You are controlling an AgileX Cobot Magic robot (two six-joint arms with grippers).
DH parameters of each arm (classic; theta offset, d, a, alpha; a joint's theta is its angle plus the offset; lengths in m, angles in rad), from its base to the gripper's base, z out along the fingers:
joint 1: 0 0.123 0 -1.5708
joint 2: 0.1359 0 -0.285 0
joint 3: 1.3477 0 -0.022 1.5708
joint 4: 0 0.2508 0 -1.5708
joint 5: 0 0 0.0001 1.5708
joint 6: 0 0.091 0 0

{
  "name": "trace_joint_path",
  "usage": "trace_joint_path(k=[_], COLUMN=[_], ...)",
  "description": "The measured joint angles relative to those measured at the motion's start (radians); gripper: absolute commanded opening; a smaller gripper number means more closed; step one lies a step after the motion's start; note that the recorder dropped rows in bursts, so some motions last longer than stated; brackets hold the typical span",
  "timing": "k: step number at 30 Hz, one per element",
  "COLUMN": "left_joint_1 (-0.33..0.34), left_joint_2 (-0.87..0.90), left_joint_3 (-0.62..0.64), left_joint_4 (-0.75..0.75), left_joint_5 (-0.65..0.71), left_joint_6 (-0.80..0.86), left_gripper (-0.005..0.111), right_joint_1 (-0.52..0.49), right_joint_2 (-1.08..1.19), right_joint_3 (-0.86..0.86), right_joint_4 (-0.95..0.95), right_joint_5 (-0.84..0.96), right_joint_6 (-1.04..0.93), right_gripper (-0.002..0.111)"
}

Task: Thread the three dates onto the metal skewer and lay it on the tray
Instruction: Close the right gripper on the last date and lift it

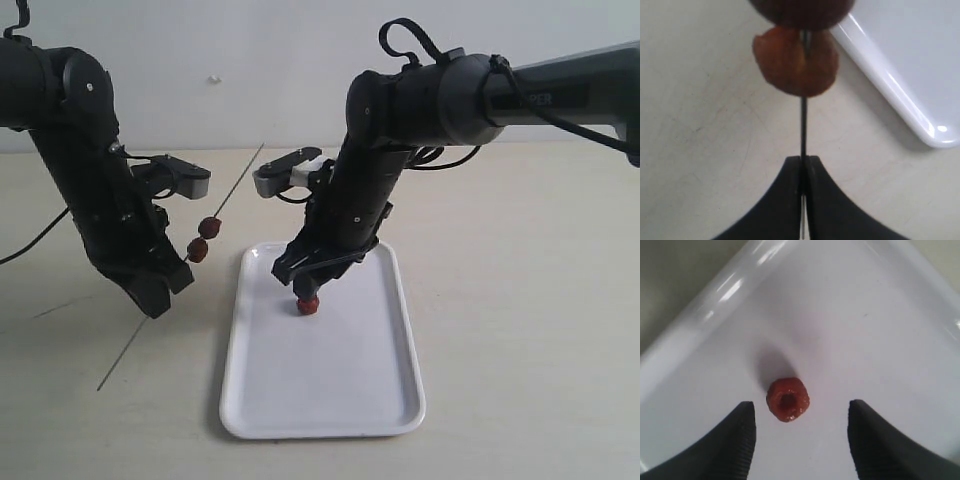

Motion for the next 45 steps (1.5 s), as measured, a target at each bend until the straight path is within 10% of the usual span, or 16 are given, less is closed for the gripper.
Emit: trace_joint_path(k=[34,45], left_joint_1=[0.0,0.0], left_joint_2=[0.0,0.0], left_joint_3=[0.0,0.0], left_joint_4=[0.0,0.0], left_joint_5=[-0.022,-0.022], left_joint_6=[0.0,0.0], left_gripper=[0.0,0.0], right_joint_1=[0.045,0.056], right_joint_2=[0.067,0.067], right_joint_3=[0.002,0.002], right_joint_4=[-0.13,-0.168], right_joint_5=[-0.072,-0.083], right_joint_6=[0.147,0.212], right_gripper=[0.051,0.021])
